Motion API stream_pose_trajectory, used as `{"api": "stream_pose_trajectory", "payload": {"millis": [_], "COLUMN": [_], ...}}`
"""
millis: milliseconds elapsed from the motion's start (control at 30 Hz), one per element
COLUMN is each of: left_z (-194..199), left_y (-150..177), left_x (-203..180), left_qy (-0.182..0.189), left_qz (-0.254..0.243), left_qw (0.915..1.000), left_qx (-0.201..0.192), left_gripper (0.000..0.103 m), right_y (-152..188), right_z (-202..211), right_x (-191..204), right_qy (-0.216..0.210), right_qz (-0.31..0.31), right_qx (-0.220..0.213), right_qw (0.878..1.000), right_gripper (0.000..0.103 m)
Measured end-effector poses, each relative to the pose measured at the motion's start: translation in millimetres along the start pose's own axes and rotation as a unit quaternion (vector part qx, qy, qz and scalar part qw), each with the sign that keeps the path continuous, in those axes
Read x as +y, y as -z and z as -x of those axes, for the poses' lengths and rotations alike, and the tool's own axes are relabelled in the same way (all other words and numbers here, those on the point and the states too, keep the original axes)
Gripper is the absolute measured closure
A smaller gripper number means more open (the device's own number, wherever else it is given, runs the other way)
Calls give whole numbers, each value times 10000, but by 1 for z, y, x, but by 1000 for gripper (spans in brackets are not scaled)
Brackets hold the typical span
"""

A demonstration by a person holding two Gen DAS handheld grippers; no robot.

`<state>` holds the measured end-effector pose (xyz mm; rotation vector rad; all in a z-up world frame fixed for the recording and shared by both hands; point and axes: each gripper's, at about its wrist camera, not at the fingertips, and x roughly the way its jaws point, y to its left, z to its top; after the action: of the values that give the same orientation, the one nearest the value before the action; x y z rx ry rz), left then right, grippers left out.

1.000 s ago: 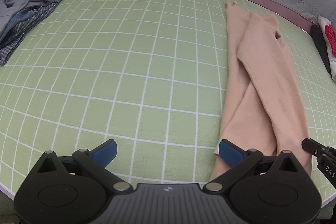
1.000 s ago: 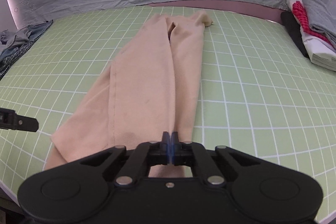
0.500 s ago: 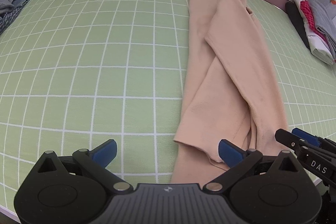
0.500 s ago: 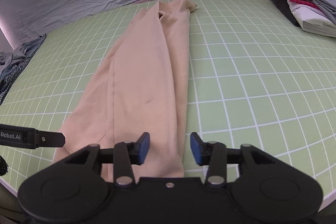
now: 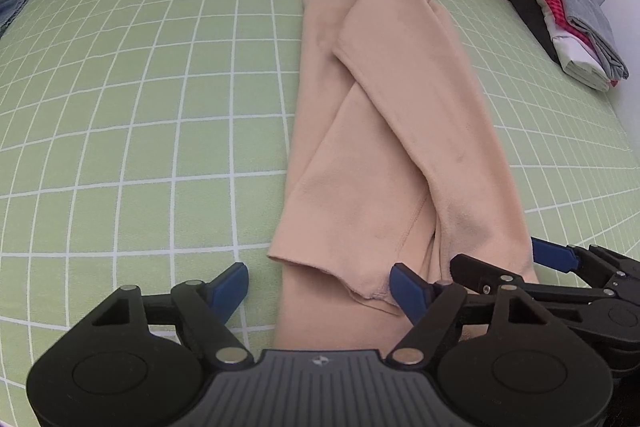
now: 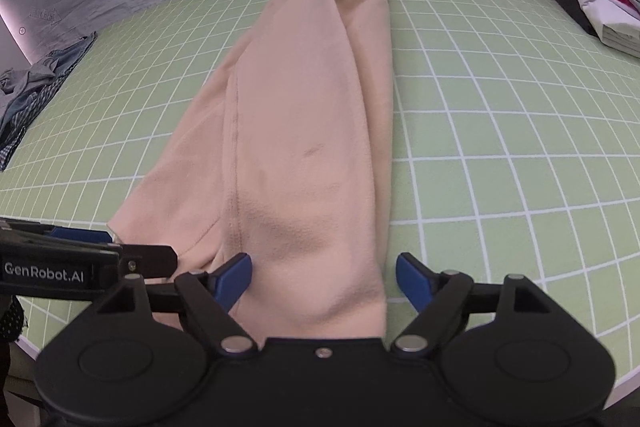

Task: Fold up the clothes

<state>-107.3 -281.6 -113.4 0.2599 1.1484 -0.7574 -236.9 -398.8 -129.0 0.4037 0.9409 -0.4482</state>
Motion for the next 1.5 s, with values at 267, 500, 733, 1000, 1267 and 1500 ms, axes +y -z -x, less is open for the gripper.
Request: {"api": "stream_pose_trajectory", "payload": {"millis": [267, 500, 733, 1000, 1267, 1500], "left_z": [1, 10, 34, 95, 95, 47], "left_y": [6, 32, 46, -28, -135, -222], "left_x": [-7, -16, -23, -28, -32, -19], "left_qy": [131, 113, 338, 1171, 1737, 1832], "left_qz": [243, 618, 1217, 1639, 1774, 2058], "left_qw": [9995, 9980, 9916, 9709, 9510, 9466], "left_qx": [-122, -39, -280, -1295, -1845, -1676], "left_gripper": [88, 90, 91, 92, 92, 92], "right_y": [1, 15, 26, -42, -155, -239], "right_z": [7, 23, 39, 76, 74, 13], "right_x": [-8, -31, -65, -89, -109, -108], "right_qy": [-415, -932, -1541, -2414, -2737, -2318], "right_qz": [334, 643, 392, -220, -723, -696], "right_qx": [-94, 29, 261, -382, -1346, -1624], "right_qw": [9985, 9936, 9869, 9694, 9496, 9566], "right_gripper": [76, 87, 90, 93, 98, 99]}}
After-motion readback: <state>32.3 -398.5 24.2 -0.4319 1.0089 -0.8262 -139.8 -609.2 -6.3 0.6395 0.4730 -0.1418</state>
